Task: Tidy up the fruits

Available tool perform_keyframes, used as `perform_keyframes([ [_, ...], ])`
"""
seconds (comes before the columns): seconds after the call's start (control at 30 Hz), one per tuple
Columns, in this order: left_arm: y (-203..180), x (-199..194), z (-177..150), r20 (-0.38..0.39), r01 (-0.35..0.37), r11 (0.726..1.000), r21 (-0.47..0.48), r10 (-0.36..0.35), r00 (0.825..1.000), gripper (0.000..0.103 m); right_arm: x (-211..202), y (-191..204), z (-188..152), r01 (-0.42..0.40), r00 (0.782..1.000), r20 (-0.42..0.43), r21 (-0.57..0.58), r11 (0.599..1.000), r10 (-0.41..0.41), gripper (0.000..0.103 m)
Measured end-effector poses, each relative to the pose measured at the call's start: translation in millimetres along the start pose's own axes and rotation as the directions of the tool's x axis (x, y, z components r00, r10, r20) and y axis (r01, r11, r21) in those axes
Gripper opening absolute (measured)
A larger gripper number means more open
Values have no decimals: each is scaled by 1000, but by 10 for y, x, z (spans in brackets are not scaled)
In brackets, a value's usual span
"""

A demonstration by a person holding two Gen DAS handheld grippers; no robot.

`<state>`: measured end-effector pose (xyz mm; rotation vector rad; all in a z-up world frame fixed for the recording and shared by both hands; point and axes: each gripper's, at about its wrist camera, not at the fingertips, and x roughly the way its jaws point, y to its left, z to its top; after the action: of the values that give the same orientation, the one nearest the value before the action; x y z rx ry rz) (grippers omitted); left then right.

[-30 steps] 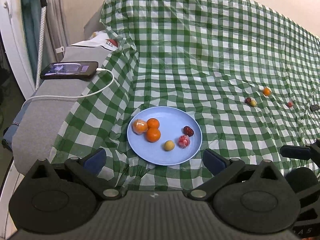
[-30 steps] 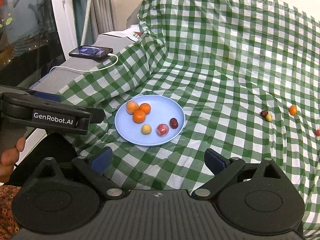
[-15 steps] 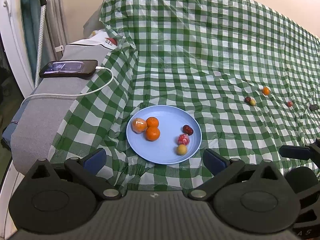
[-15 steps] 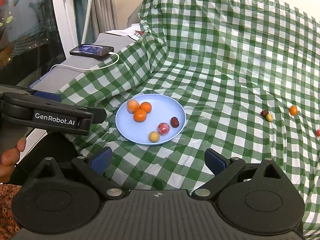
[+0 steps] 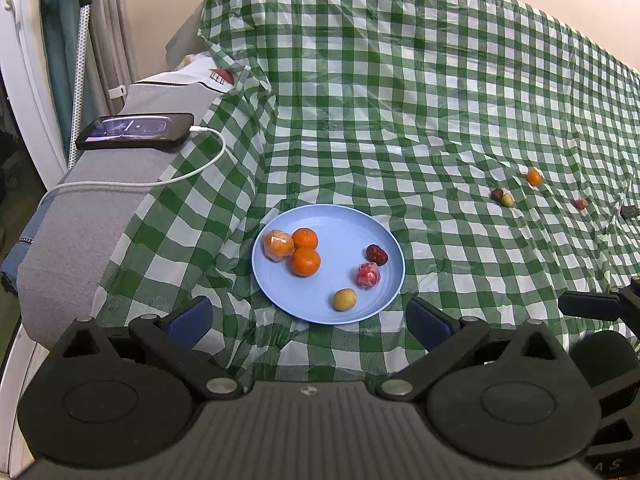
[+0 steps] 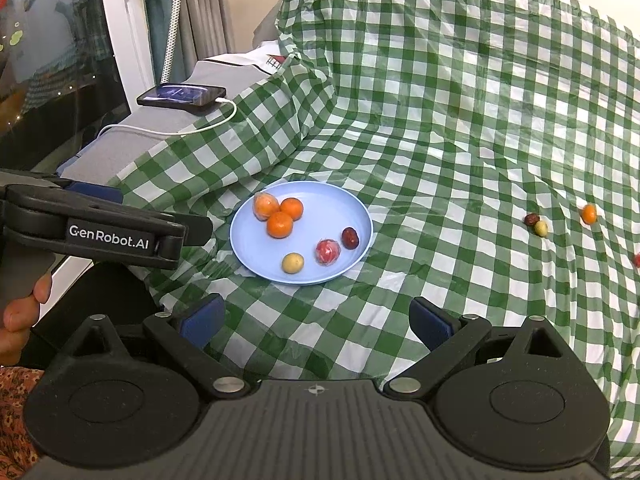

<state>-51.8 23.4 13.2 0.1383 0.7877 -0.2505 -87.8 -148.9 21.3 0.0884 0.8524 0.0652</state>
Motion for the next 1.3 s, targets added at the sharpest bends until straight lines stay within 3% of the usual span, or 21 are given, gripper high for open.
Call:
perform_keyframes([
  [0.73,-203,193,225,-34,12,999,34,-11,999,103,123,-314,14,7,1000,2,119,993,-7,98],
  [1.07,-614,427,528,-36,56,993,102,-53,998,103,79,-913,-34,128,990,29,229,965,-139,98],
  [1.3,-1164,707,820,-48,126,979,157,-120,992,103,86,-1732,-153,265,957,12,357,895,-288,98],
])
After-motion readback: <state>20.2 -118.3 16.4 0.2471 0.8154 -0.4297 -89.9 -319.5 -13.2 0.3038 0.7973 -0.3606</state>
